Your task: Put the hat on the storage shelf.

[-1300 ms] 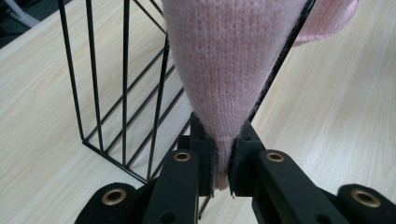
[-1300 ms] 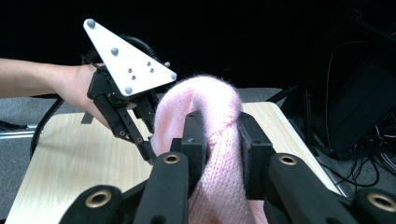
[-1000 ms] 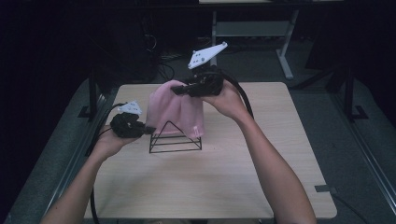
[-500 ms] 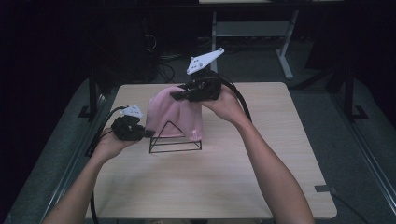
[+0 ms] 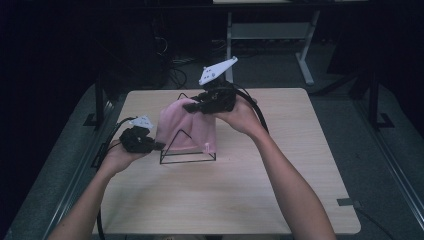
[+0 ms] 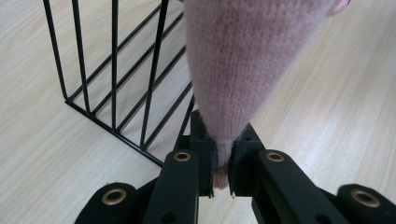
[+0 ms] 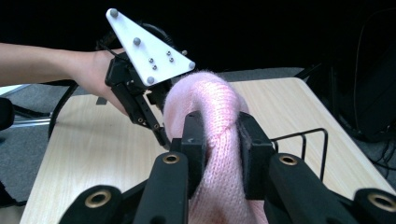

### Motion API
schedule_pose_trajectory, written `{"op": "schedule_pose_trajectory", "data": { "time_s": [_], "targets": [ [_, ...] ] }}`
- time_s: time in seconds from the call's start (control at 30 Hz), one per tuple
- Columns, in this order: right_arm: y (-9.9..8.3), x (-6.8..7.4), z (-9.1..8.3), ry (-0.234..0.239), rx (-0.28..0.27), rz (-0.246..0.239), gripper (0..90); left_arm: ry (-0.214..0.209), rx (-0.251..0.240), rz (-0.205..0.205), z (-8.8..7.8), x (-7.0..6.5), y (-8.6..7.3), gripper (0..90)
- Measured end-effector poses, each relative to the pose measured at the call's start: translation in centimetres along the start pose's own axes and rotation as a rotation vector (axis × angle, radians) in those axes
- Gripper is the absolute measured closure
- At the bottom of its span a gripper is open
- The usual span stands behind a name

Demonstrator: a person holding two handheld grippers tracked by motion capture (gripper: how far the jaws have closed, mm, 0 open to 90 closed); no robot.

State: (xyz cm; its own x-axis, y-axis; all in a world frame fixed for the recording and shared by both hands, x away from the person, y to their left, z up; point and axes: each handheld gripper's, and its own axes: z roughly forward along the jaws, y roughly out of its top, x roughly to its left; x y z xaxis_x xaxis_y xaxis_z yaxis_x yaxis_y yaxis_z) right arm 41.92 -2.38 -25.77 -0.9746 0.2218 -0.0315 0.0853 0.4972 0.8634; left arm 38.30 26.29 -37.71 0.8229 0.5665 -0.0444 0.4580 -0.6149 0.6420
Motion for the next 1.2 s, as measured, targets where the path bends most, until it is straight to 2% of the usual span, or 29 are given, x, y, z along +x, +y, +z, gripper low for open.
{"op": "schedule_pose_trajectory", "data": {
  "time_s": [0.07, 0.3, 0.5, 0.63, 0.73, 0.77, 0.97, 1.1, 1.17, 1.2],
  "targets": [
    [-0.1, 0.0, 0.0, 0.004, 0.006, 0.001, 75.1, 0.001, 0.022, 0.014, 0.0, 0.1, -0.1, 82.1],
    [-0.3, 0.1, 0.3, 0.008, 0.014, 0.003, 75.1, 0.012, 0.048, 0.022, 0.4, 0.2, -0.1, 82.2],
    [-0.8, -0.1, 1.0, 0.023, 0.040, 0.007, 75.1, -0.002, 0.056, -0.012, 1.2, 0.3, -0.8, 82.1],
    [-0.9, 0.0, 1.7, 0.040, 0.058, -0.006, 74.9, -0.014, 0.075, -0.021, 1.6, 0.6, -1.5, 82.1],
    [-1.0, 0.1, 2.2, 0.054, 0.067, 0.009, 74.7, -0.015, 0.084, -0.025, 2.0, 0.6, -1.7, 82.1],
    [-1.0, 0.0, 2.4, 0.051, 0.075, -0.003, 74.6, -0.015, 0.092, -0.021, 2.1, 0.6, -1.9, 82.0],
    [-1.4, 0.0, 3.2, 0.074, 0.107, 0.010, 73.9, -0.012, 0.095, -0.042, 2.7, 0.7, -2.5, 81.6],
    [-1.5, 0.0, 3.5, 0.075, 0.118, 0.008, 73.2, -0.005, 0.129, -0.022, 2.8, 1.0, -2.7, 81.6],
    [-1.7, -0.1, 3.7, 0.077, 0.118, 0.008, 72.9, 0.001, 0.124, -0.037, 3.0, 0.9, -2.8, 81.6],
    [-1.8, 0.0, 3.7, 0.079, 0.116, 0.019, 72.8, 0.002, 0.138, -0.023, 3.0, 1.0, -2.7, 81.6]
  ]
}}
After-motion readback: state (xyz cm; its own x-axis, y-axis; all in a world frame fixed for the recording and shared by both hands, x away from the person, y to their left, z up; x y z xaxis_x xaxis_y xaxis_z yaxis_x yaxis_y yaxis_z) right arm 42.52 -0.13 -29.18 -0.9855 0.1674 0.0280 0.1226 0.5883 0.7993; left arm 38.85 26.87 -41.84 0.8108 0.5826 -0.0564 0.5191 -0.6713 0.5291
